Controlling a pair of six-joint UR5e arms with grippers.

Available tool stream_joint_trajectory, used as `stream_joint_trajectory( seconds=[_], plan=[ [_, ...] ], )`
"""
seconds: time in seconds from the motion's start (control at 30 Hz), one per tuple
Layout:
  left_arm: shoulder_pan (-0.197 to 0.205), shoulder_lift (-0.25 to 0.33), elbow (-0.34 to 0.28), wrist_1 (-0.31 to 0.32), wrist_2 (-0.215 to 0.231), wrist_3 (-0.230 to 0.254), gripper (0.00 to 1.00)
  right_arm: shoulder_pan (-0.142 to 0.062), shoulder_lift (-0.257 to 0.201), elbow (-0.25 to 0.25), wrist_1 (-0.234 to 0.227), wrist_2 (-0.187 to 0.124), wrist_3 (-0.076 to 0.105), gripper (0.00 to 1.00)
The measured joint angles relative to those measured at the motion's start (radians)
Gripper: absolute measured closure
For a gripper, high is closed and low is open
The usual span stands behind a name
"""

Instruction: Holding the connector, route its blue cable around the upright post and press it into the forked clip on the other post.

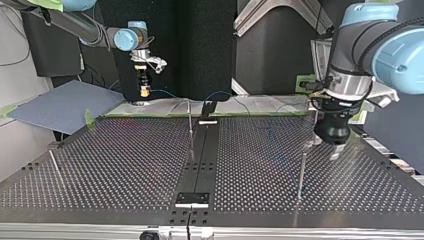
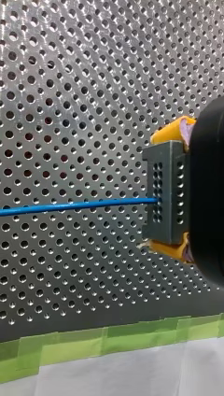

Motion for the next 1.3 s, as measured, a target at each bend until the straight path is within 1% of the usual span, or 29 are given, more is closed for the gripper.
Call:
stream_joint_trajectory(
  seconds=[0.13,0.27,0.43,0.7,0.9,1.1,1.3],
  plan=[
    [0.000,0.000,0.000,-0.017,-0.034,-0.002,0.00,0.000,0.000,0.000,-0.001,0.000,0.000,1.00],
    [0.000,-0.001,0.000,-0.020,-0.057,-0.002,0.00,0.000,0.000,0.000,-0.001,0.000,0.000,1.00],
    [0.000,-0.001,0.000,-0.020,-0.065,-0.002,0.00,0.000,0.000,0.000,-0.002,0.000,0.000,1.00],
    [0.000,-0.001,0.000,-0.013,-0.065,0.004,0.00,0.000,0.000,0.000,-0.001,-0.001,0.000,1.00],
    [-0.005,-0.001,0.000,0.032,-0.056,0.047,0.00,0.000,0.000,0.000,-0.001,-0.001,0.000,1.00],
    [-0.026,0.000,-0.003,0.079,-0.052,0.094,0.00,0.001,0.000,0.000,0.000,-0.005,0.000,1.00],
    [-0.053,0.000,-0.034,0.133,-0.045,0.148,0.00,0.004,0.000,0.000,0.003,-0.007,-0.001,1.00]
  ],
)
